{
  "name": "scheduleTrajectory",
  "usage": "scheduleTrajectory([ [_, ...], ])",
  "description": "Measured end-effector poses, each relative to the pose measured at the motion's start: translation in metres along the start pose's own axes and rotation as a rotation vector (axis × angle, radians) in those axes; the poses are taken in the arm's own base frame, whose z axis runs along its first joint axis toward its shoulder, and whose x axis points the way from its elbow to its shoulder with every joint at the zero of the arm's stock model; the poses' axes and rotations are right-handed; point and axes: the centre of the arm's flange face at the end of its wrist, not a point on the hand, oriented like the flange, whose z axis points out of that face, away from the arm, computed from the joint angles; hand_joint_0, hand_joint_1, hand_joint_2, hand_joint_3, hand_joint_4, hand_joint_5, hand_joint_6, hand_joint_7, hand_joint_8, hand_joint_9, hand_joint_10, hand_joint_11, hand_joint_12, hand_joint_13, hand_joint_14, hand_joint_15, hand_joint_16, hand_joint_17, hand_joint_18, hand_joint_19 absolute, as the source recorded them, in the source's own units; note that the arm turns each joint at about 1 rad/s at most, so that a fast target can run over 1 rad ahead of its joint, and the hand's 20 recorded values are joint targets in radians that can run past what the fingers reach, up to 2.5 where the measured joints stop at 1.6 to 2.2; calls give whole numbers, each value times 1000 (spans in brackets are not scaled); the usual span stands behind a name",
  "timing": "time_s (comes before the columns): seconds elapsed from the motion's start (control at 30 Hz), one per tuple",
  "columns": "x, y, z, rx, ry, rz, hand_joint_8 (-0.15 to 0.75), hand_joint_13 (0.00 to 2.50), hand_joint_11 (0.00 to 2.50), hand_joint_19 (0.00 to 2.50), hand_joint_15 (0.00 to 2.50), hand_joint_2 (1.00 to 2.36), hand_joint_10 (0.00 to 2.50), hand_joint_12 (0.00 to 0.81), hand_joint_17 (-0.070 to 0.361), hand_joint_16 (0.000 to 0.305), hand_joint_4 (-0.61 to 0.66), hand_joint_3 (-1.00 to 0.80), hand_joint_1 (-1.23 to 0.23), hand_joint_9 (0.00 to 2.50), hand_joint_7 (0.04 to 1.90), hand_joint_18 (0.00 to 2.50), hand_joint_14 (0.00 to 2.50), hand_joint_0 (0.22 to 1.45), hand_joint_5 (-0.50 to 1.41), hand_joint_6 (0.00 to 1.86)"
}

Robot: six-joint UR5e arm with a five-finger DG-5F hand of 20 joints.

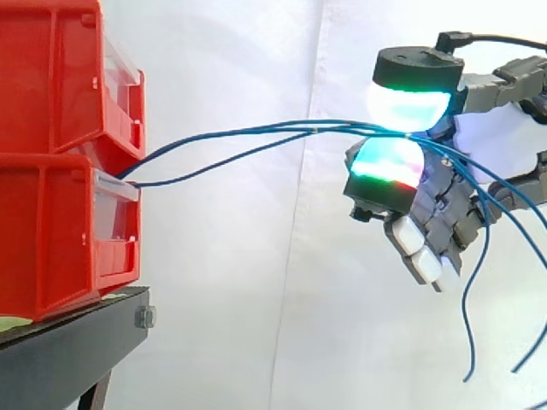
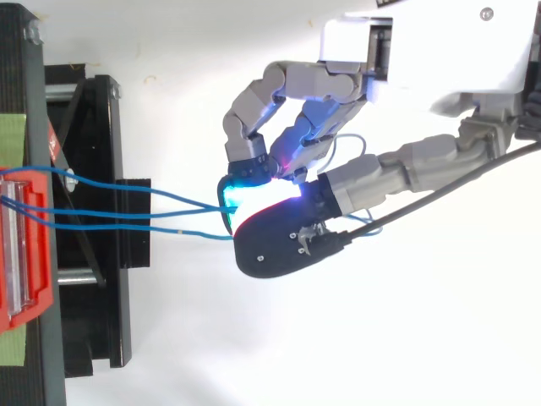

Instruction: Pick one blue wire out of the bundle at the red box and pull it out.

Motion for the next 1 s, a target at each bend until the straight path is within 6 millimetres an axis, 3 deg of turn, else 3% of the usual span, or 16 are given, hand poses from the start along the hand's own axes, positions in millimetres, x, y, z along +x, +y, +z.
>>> scheduleTrajectory([
  [0.43, 0, 0, 0, 0, 0, 0, 321, 868, 482, 475, 519, 1010, 13, 411, 121, 54, 109, -363, -872, 783, 1033, 750, 19, 656, -151, 943],
  [0.67, 0, 0, 0, 0, 0, 0, 308, 830, 476, 413, 490, 1001, 14, 414, 124, 55, 164, -492, -928, 698, 932, 746, 18, 714, -187, 962],
  [0.77, 0, 0, 0, -1, 0, 0, 303, 820, 488, 423, 497, 1000, 11, 411, 124, 55, 172, -500, -940, 680, 907, 742, 20, 680, -200, 966],
  [0.9, 0, 0, 0, 0, 0, 0, 332, 820, 484, 501, 518, 1000, 12, 430, 133, 59, 192, -500, -783, 722, 907, 719, 19, 531, -193, 955],
  [1.0, 0, 0, 0, 0, 0, 0, 348, 832, 481, 512, 523, 1000, 10, 440, 138, 61, 191, -500, -643, 756, 933, 730, 19, 499, -175, 942],
])
